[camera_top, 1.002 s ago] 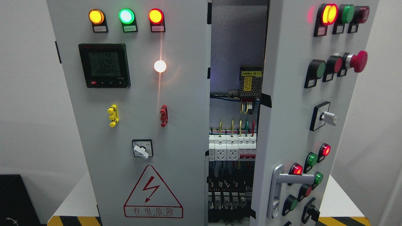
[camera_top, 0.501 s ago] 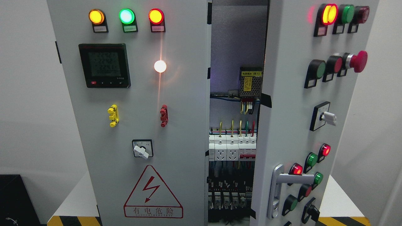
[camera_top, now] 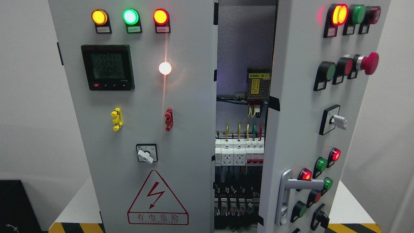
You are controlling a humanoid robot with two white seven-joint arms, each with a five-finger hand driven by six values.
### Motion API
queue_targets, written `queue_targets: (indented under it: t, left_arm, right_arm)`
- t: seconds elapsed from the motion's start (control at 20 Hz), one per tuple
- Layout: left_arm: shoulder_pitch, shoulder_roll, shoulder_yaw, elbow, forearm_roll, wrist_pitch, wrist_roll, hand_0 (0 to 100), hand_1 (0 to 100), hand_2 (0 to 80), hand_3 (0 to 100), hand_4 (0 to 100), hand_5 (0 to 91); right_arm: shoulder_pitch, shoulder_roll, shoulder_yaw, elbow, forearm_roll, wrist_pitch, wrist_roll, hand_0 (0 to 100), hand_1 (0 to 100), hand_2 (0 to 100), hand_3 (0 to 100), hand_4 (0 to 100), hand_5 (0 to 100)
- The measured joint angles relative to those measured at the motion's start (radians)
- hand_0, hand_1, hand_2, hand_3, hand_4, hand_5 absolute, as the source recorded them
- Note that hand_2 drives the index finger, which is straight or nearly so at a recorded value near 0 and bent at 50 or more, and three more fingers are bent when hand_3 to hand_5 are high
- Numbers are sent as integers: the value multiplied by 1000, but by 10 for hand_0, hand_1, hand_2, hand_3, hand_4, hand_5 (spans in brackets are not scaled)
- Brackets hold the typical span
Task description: Open door with both hands
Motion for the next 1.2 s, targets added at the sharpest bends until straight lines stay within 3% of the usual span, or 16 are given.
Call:
queue_targets:
  t: [0.3, 0.7, 1.2]
  left_arm:
    - [58, 84, -38, -271, 86, -1, 1, 0, 0, 0, 0, 0, 0]
    - [53, 185, -60, -573, 220, -1, 1, 0, 0, 0, 0, 0, 0]
    - [-59, 309, -72, -847, 304, 28, 10, 0, 0, 0, 0, 0, 0]
  right_arm:
    - [0, 0, 0, 0, 0, 0, 0, 0, 0, 0, 0, 0, 0]
    - [0, 0, 0, 0, 0, 0, 0, 0, 0, 0, 0, 0, 0]
    - [0, 0, 0, 0, 0, 0, 0, 0, 0, 0, 0, 0, 0]
